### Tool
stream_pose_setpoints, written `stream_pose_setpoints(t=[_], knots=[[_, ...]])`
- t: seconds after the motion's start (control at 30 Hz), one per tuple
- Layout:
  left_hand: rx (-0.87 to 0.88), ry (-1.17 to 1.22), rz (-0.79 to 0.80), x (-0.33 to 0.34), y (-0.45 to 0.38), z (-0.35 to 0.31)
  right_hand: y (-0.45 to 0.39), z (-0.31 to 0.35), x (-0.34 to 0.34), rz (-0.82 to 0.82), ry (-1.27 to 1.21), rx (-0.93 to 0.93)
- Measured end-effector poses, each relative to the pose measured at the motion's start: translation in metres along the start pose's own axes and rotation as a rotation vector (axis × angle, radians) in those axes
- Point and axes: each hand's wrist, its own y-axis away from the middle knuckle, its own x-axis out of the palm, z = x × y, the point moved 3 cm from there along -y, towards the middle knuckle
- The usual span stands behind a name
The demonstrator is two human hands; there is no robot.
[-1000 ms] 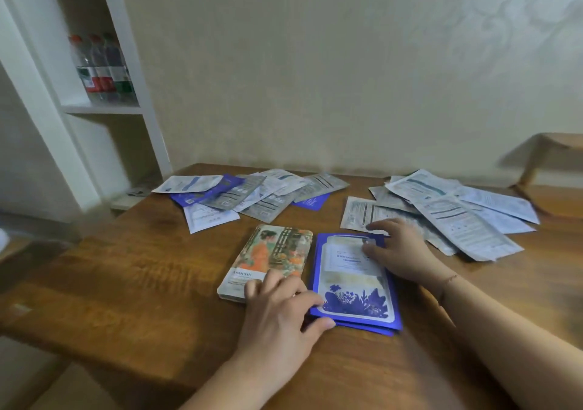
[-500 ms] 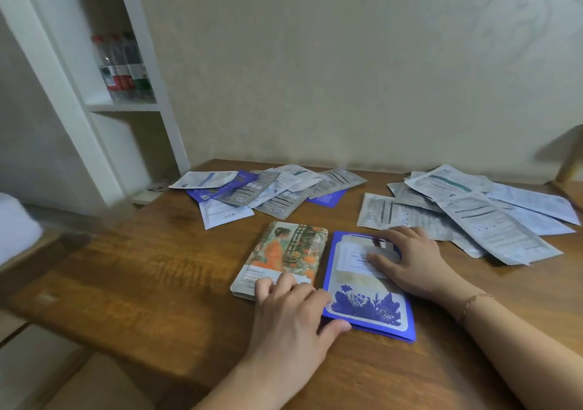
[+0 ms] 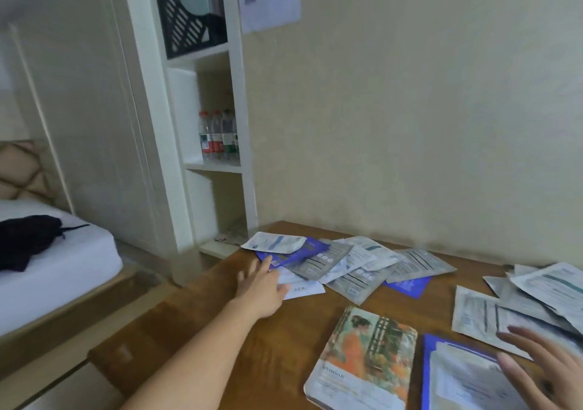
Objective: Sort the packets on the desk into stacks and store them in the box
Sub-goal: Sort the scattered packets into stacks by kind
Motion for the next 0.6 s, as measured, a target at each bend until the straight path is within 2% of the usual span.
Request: stream_pose_setpoints(t=[0.1, 0.23, 0.33, 0.47, 0.53, 0.6], knots=[[-0.004, -0.021, 0.065, 0.008, -0.019, 0.008, 0.001, 0.0, 0.008, -0.066, -0.09, -0.011], [0.017, -0.028, 0.007, 0.01, -0.02, 0.008, -0.002, 0.007, 0.005, -0.08, -0.148, -0.102], [0.127, -0.055, -0.188, 0.003, -0.002, 0.004, -0.004, 0.012, 0.001, -0.048, -0.097, -0.166], [0.438, -0.123, -0.462, -0.001, 0.035, -0.002, 0.003, 0.011, 0.0, 0.009, 0.062, -0.25], [0.603, -0.118, -0.583, 0.002, 0.053, -0.005, 0.001, 0.037, 0.004, -0.044, 0.126, -0.303], [0.744, -0.089, -0.689, 0.005, 0.068, -0.009, 0.002, 0.083, 0.021, -0.041, 0.173, -0.478]])
